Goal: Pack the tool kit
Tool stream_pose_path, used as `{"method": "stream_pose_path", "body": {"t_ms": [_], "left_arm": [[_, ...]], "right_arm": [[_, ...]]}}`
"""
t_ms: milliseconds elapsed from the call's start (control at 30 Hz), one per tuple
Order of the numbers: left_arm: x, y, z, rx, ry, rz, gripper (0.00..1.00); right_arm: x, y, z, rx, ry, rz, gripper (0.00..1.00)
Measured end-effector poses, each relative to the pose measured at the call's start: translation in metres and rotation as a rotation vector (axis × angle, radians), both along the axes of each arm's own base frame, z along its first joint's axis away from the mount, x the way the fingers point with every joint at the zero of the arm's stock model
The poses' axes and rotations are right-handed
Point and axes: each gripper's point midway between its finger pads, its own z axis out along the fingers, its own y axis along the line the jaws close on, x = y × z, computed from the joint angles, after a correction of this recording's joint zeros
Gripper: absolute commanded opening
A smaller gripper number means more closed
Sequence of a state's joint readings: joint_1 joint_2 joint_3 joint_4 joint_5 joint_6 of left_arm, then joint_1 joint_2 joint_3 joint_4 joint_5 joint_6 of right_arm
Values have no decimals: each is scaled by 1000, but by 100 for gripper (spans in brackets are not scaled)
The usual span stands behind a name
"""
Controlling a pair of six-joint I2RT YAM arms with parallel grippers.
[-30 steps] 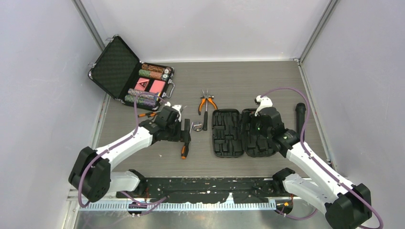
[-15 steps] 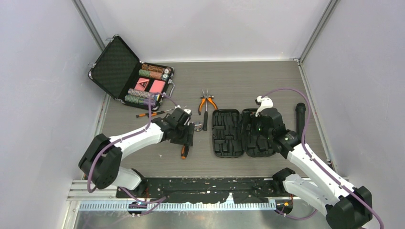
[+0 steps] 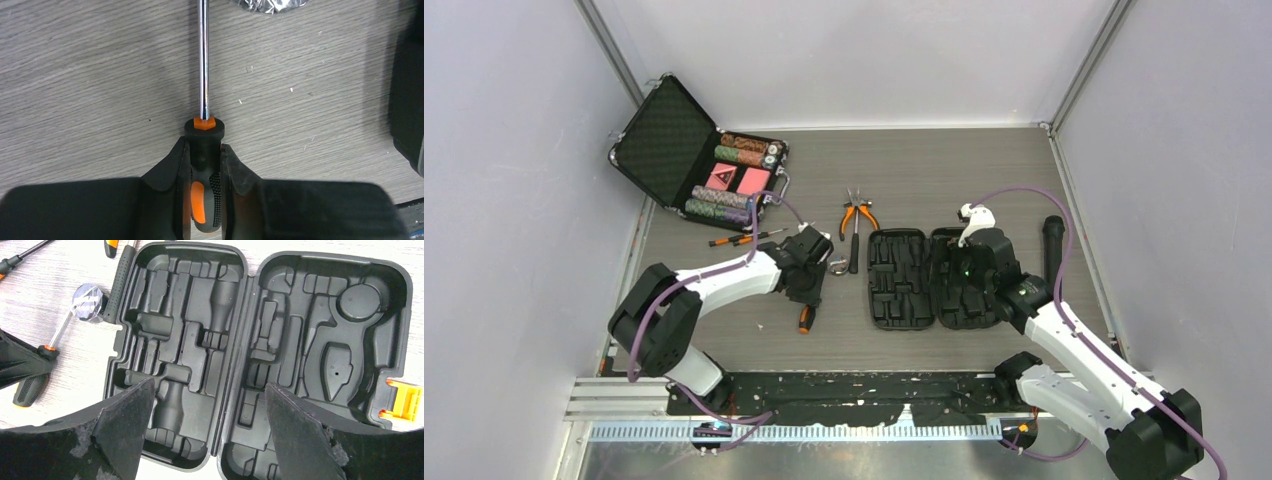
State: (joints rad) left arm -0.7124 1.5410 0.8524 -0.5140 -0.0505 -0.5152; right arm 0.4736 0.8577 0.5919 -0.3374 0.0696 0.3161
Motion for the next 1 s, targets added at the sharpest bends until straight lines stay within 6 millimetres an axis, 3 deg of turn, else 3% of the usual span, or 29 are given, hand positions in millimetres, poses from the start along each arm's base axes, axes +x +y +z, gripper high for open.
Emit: {"method": "stream_pose_path", "body": {"t_ms": [67, 267, 633, 767, 1000], "left_arm": [[0, -1, 0, -3, 1, -2, 0], [-4, 5, 7, -6, -23, 2, 0], [9, -8, 91, -237, -236, 85, 0], [12, -39, 109, -348, -246, 91, 0], [14, -126, 123, -508, -205, 42, 0]], "right_arm": [[0, 0, -1, -1, 2, 0, 86], [0, 0, -4, -6, 12, 0, 86], [-1, 0, -3, 2, 7, -3, 86], [-2, -1, 0, 14, -2, -11, 85], [-3, -5, 12, 37, -48, -37, 85]]}}
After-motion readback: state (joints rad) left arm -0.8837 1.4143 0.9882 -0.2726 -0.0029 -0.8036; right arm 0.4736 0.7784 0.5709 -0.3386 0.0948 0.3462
